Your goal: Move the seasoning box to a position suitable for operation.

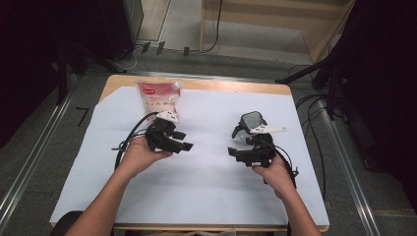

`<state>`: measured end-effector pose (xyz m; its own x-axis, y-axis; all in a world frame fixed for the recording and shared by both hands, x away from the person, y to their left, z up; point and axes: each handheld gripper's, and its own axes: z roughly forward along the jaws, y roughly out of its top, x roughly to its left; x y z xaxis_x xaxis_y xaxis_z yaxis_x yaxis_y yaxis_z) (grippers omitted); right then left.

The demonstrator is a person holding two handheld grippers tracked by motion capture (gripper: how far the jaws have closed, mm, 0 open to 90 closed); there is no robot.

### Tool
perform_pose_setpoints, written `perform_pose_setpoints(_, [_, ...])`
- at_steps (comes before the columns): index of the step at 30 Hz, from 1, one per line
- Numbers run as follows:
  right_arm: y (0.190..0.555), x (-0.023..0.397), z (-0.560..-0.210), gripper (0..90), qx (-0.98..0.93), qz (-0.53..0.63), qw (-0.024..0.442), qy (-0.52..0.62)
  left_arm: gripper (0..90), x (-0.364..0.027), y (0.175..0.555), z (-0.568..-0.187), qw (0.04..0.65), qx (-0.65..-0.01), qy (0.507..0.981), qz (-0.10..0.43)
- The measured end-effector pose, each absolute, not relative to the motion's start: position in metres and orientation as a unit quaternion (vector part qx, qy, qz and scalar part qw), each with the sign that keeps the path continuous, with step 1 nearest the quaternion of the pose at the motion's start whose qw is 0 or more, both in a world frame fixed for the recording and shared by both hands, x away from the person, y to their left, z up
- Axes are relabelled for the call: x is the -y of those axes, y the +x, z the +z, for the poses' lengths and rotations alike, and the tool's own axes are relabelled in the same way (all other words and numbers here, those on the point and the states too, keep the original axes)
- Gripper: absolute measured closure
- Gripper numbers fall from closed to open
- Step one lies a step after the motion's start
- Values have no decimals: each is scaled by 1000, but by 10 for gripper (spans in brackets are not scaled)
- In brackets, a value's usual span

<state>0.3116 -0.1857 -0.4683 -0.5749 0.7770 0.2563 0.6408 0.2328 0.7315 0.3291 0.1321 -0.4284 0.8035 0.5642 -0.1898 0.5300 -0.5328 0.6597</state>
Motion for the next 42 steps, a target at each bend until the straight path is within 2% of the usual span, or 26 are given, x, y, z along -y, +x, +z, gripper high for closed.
perform_pose_setpoints(5, [306, 186, -463, 145, -775, 442, 72, 445, 446, -132, 326, -428, 364, -305, 880, 33])
perform_pose_setpoints(7, [304, 185, -465, 143, -788, 422, 84, 441, 442, -133, 325, -428, 360, -301, 883, 34])
perform_pose_setpoints(10, [301, 182, -469, 147, -814, 403, 74, 412, 425, -135, 323, -428, 349, -287, 891, 51])
perform_pose_setpoints(12, [300, 181, -469, 175, -816, 400, 80, 410, 419, -138, 322, -428, 351, -288, 889, 57])
perform_pose_setpoints(16, [301, 182, -466, 256, -804, 427, 59, 410, 418, -141, 323, -426, 358, -290, 886, 44])
perform_pose_setpoints(20, [302, 182, -466, 282, -802, 432, 48, 410, 407, -143, 323, -426, 361, -290, 885, 43])
perform_pose_setpoints(21, [304, 183, -466, 321, -802, 435, 32, 408, 399, -144, 323, -425, 368, -292, 882, 39])
perform_pose_setpoints(24, [306, 185, -466, 355, -803, 435, 18, 406, 402, -147, 324, -424, 384, -296, 874, 20])
perform_pose_setpoints(31, [304, 185, -462, 352, -804, 436, 41, 402, 396, -148, 325, -426, 369, -302, 879, 24])
perform_pose_setpoints(38, [304, 187, -462, 350, -806, 435, 49, 399, 378, -149, 326, -424, 372, -314, 873, -10])
perform_pose_setpoints(42, [304, 187, -462, 350, -808, 434, 53, 394, 382, -149, 325, -425, 370, -309, 876, -7])
